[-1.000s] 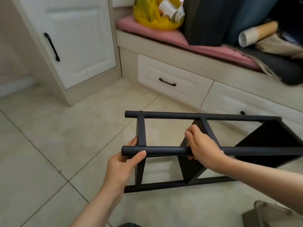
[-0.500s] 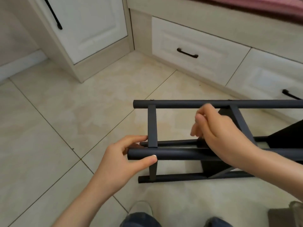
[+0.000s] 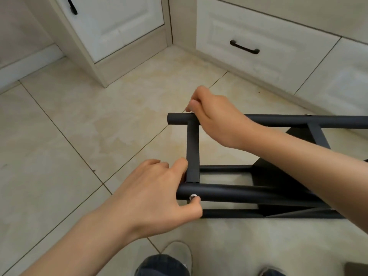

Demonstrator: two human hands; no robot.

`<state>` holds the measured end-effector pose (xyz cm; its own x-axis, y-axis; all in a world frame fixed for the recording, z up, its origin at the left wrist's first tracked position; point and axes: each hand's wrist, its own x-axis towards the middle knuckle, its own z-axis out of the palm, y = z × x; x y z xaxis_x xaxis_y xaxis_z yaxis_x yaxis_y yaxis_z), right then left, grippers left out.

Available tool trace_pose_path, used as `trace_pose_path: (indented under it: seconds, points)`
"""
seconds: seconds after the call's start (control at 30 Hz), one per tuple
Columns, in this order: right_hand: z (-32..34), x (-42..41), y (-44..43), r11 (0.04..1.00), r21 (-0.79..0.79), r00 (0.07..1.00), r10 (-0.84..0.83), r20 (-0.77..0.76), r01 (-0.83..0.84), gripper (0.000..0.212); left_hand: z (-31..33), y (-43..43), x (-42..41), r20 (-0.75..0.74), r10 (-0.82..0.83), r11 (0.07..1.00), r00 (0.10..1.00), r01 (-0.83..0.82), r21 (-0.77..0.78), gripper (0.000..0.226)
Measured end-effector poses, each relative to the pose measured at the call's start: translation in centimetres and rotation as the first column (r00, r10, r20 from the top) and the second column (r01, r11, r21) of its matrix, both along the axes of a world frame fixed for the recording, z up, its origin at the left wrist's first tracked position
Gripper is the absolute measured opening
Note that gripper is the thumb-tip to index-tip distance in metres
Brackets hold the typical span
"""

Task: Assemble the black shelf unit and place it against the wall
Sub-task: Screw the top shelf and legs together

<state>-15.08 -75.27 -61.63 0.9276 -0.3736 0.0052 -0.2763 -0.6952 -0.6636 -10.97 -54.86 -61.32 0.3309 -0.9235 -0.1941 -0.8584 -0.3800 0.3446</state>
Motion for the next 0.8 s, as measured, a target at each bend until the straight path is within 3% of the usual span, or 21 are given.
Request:
trace_pose_path:
  seconds: [0.13, 0.27, 0.43, 0.63, 0.8]
  points:
    - [-0.6, 2.6, 0.5, 0.993, -0.101, 0.991, 0.048, -0.127, -0.061, 0.025, -0.8, 0.2, 0.2, -0.005, -0.015, 0.997, 1.0, 0.014, -0.07, 0.047]
    - [-0.9, 4.2, 0.3, 0.999, 0.029, 0.982, 0.043, -0.182, -0.039, 0.019, -1.6, 0.8, 0.7, -0.035, -0.035, 0.991, 0.999, 0.03, -0.131, 0.055]
    - [-1.1, 4.1, 0.1, 0.998, -0.038, 0.986, 0.038, -0.163, -0.044, 0.017, -2.5, 0.6, 1.1, -0.102, -0.048, 0.96, 0.994, 0.017, -0.28, 0.049]
    - [-0.6, 3.3, 0.0, 0.997, 0.011, 0.988, 0.076, -0.133, -0.076, 0.018, -3.6, 0.2, 1.0, -0.067, -0.119, 0.878, 0.991, 0.074, -0.473, 0.042]
    - [-0.5, 3.0, 0.7, 0.997, -0.011, 0.988, 0.079, -0.131, -0.081, 0.017, -4.6, 0.8, 0.5, -0.133, -0.061, 0.859, 0.989, -0.016, -0.511, 0.042]
